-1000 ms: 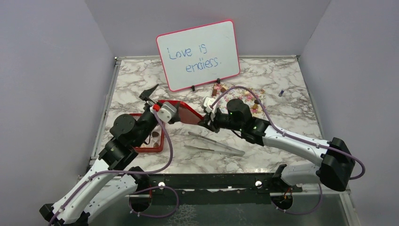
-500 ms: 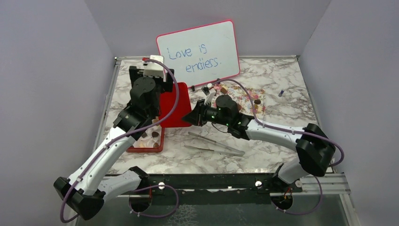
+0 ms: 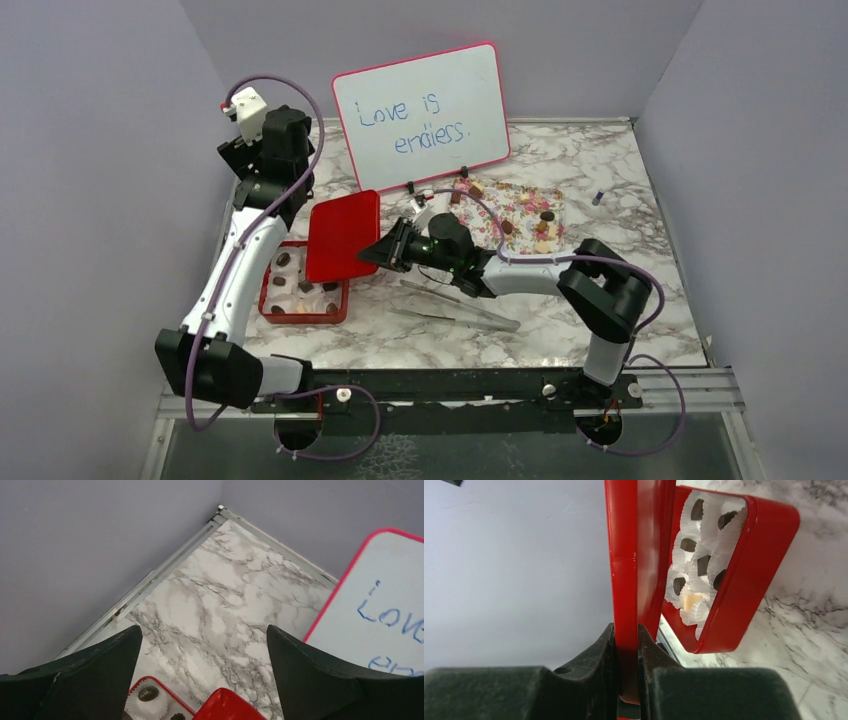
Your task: Pack the chocolate
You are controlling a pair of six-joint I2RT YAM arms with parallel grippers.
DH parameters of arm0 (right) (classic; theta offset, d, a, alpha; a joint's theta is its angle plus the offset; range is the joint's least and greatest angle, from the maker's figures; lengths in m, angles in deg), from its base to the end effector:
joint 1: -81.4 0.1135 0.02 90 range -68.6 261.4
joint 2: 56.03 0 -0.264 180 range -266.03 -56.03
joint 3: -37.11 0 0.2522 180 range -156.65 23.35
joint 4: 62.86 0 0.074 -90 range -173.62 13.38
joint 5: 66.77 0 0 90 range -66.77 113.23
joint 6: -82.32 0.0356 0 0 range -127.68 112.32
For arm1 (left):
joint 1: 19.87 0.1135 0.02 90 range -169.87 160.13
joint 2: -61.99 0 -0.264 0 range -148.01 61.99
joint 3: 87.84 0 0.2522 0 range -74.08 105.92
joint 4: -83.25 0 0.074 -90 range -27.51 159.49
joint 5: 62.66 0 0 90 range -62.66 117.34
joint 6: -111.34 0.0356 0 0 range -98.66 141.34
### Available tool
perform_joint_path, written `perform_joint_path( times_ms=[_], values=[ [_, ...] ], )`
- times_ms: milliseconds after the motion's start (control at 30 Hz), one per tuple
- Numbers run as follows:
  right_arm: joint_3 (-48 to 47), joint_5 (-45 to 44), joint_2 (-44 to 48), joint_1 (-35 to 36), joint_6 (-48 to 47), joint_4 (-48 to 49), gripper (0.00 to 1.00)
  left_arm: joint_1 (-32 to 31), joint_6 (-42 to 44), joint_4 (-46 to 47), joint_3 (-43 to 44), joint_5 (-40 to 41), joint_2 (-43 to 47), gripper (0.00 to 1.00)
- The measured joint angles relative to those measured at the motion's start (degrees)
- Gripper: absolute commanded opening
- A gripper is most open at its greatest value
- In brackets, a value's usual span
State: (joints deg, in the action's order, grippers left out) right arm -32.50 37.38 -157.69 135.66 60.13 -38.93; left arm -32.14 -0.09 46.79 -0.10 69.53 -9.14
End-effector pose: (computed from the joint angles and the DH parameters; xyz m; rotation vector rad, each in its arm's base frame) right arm 0.2234 0.3253 0.2229 0.0228 2.0704 1.6861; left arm 0.2696 -0.0342 0.4013 -0.6197 1.7272 0.2934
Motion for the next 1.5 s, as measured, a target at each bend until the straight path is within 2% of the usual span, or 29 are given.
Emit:
perform_joint_path(
  times_ms=[167,367,800,1300,1500],
  values=[
    [-4.07,0.0,-7.21,1.97,6.12,3.21,0.01,3.28,-10.8,-9.29,8.22,7.34,-7.63,0.99],
    [-9.79,0.0,-13.86,4.0,11.58,7.67,0.01,7.41,-17.03,-14.49,9.01,11.87,-7.93,0.99],
    [-19.41,-0.22,-25.66,8.33,18.38,11.15,0.01,7.93,-18.64,-16.48,8.94,19.34,-7.98,0.99],
    [-15.8,-2.93,-26.18,9.44,20.28,10.62,0.01,7.93,-20.72,-16.46,7.17,19.39,-9.53,0.99],
    [-13.92,-4.33,-25.24,9.44,20.24,11.04,0.01,7.93,-22.8,-15.61,1.11,18.12,-9.49,0.99]
  ],
)
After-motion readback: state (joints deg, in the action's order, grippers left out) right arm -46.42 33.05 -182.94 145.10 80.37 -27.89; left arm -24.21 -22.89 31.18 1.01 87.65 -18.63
